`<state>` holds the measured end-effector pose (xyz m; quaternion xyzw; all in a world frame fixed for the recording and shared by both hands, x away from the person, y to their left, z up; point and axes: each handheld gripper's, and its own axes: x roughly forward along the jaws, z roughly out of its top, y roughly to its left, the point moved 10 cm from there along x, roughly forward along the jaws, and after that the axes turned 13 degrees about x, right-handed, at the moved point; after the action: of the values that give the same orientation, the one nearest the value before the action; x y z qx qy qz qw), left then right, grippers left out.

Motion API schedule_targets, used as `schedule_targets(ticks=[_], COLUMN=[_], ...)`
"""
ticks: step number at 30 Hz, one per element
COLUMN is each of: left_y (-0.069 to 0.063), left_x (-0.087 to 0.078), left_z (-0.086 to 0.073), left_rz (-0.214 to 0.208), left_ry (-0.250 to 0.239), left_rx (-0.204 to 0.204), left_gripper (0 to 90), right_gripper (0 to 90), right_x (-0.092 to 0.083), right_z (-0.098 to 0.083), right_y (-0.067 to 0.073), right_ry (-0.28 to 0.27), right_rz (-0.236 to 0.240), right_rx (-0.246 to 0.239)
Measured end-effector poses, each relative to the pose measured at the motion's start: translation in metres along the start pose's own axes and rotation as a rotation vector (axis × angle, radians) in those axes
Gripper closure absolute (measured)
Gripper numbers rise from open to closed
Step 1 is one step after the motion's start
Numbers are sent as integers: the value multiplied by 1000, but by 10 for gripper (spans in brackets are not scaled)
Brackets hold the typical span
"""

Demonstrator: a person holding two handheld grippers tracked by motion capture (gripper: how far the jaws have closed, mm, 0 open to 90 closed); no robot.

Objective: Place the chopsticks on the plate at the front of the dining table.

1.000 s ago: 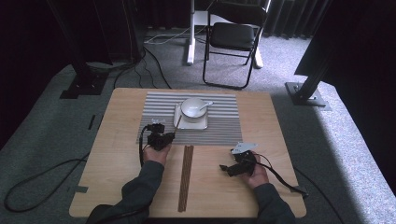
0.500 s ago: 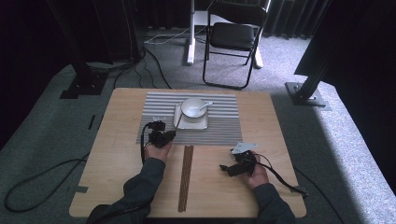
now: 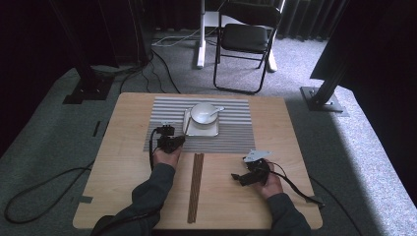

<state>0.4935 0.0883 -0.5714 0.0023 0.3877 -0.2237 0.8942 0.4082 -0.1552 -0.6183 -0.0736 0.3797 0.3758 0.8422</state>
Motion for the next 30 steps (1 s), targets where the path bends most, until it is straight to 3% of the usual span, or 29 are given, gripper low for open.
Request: schedule_targets(ticks=[30], left_y=[14], left_x=[9], left_z=[13], left_rz=[17], left_ry=[-8], left_rx=[-40], left_gripper=[837], right_gripper=[119], right_x=[0], right_z=[0], right_y=[0], right_ry=[1], right_rz=[-2], right_rx=[2])
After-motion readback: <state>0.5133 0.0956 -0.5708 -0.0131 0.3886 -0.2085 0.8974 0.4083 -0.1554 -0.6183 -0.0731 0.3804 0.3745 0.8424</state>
